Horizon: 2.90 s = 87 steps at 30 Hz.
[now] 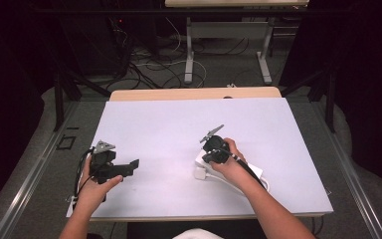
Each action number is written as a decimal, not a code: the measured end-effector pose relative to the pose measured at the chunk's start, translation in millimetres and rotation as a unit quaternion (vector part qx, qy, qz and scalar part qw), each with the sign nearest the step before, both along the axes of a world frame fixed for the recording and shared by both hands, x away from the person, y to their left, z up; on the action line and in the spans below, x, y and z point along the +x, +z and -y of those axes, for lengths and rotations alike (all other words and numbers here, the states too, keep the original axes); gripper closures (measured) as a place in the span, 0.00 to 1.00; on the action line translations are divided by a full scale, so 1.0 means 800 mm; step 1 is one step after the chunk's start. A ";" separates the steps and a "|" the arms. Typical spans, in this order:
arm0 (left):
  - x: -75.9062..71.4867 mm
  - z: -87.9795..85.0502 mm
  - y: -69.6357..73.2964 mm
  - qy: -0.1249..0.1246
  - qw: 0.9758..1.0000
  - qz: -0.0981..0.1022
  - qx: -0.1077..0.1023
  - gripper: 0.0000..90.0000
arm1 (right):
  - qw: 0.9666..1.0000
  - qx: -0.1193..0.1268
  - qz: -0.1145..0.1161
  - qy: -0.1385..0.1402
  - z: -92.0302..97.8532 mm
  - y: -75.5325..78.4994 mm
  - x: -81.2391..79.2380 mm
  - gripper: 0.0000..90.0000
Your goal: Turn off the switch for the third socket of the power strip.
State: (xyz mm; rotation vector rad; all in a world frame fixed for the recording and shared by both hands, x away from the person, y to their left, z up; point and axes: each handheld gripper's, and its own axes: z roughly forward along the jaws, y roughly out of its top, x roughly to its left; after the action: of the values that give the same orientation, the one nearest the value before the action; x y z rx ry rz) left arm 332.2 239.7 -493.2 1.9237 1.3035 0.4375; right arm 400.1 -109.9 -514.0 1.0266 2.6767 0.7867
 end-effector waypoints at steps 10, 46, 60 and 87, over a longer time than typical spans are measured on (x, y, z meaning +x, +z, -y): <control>0.000 0.001 0.000 0.001 1.000 -0.001 0.000 0.07 | 1.000 0.003 -0.003 -0.001 0.000 -0.001 0.001 1.00; 0.000 -0.001 -0.001 0.002 1.000 -0.002 -0.001 0.07 | 1.000 0.010 -0.007 -0.005 -0.001 -0.003 0.002 0.93; 0.000 -0.001 -0.001 0.002 1.000 -0.002 -0.001 0.07 | 1.000 0.018 -0.001 0.007 -0.001 0.003 0.006 0.77; 0.000 -0.001 -0.001 0.002 1.000 -0.002 -0.001 0.07 | 0.998 -0.006 0.001 0.055 0.004 0.015 0.014 0.56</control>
State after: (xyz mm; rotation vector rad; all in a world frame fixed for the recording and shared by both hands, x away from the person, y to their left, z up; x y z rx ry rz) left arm 332.6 240.2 -493.9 1.9220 1.3100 0.4344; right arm 411.5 -112.9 -502.2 0.8815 2.7529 0.7891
